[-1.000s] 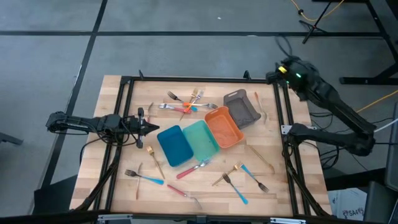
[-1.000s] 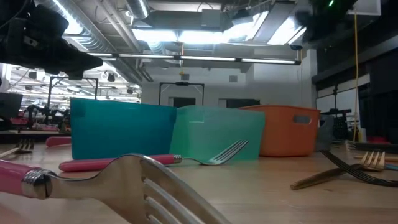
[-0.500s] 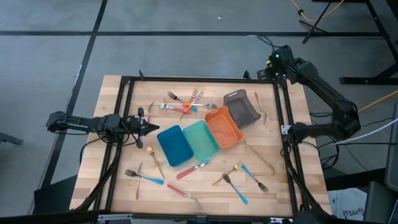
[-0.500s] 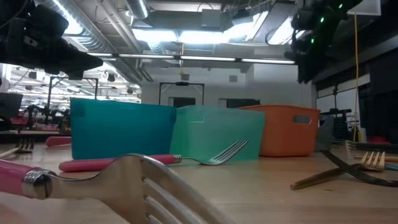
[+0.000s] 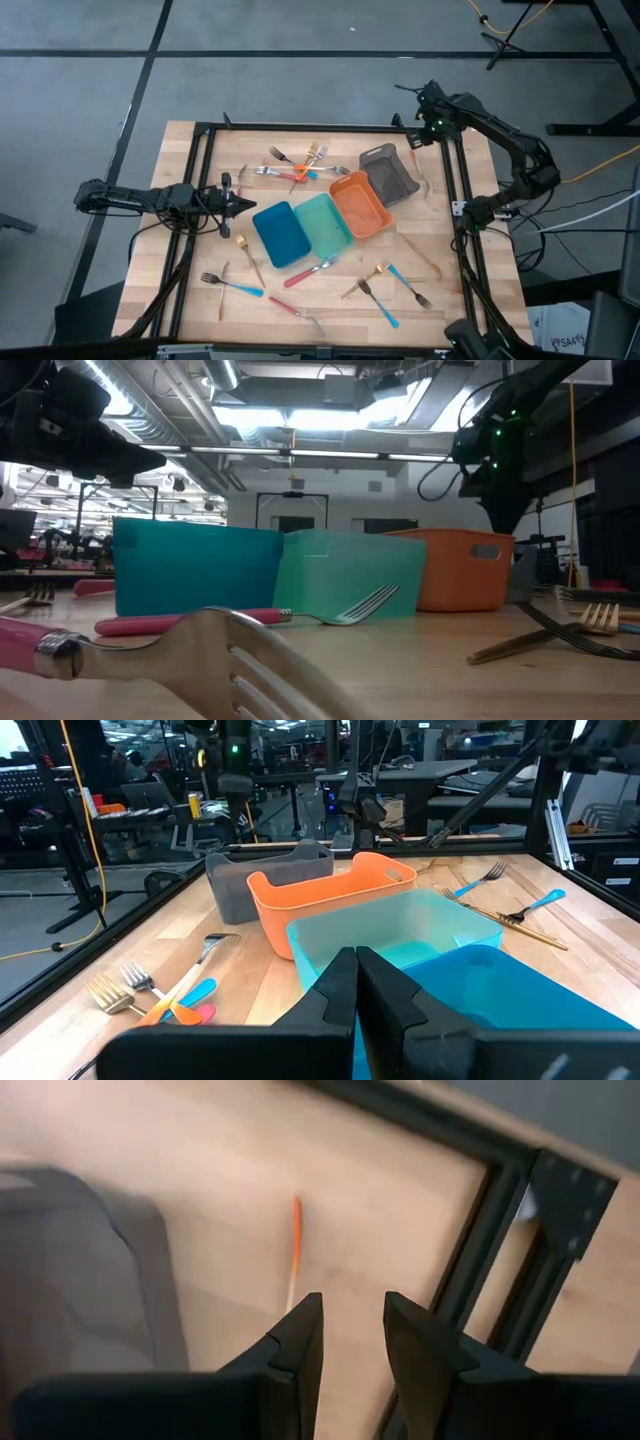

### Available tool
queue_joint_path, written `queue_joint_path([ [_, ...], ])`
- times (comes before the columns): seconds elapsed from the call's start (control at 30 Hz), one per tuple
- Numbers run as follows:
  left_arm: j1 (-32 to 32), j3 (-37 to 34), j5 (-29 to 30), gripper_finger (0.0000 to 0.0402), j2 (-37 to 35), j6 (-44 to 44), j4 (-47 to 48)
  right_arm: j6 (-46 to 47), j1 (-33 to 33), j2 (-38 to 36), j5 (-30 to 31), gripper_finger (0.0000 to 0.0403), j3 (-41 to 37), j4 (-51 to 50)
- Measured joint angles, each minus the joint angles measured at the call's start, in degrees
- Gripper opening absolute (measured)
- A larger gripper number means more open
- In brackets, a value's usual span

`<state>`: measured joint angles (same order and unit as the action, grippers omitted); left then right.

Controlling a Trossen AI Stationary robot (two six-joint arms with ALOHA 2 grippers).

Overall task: Sort silverware by color (type)
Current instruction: Put the orange fork into the black bin

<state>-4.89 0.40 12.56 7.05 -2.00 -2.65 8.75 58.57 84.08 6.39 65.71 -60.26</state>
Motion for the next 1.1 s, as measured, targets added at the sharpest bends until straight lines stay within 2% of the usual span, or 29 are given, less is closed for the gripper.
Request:
queue_joint_path([
  [0.27,0.01,0.00,0.02,0.0000,0.00,0.02,0.00,1.44,-0.04,4.83,-3.32,0.0104,-0.02,0.03],
  [0.47,-0.02,0.02,0.03,0.0000,0.00,0.02,0.00,1.50,-0.04,7.24,-4.31,0.0104,-3.56,2.00],
  [0.7,-0.01,0.02,0.04,0.0000,0.00,0.02,-0.01,1.44,-0.04,7.35,-4.41,0.0104,-10.92,8.52],
  [0.8,0.01,0.02,0.04,0.0000,0.00,0.02,-0.01,1.57,-1.21,7.31,-3.19,0.0104,-11.11,9.38],
  [0.97,0.00,0.01,0.04,0.0000,0.02,0.04,0.00,1.70,-1.64,7.31,-7.79,0.0104,-11.08,10.59],
  [1.1,-0.01,0.01,0.04,0.0000,0.02,0.02,-0.01,1.78,-1.60,7.31,-7.44,0.0104,-11.08,10.55],
])
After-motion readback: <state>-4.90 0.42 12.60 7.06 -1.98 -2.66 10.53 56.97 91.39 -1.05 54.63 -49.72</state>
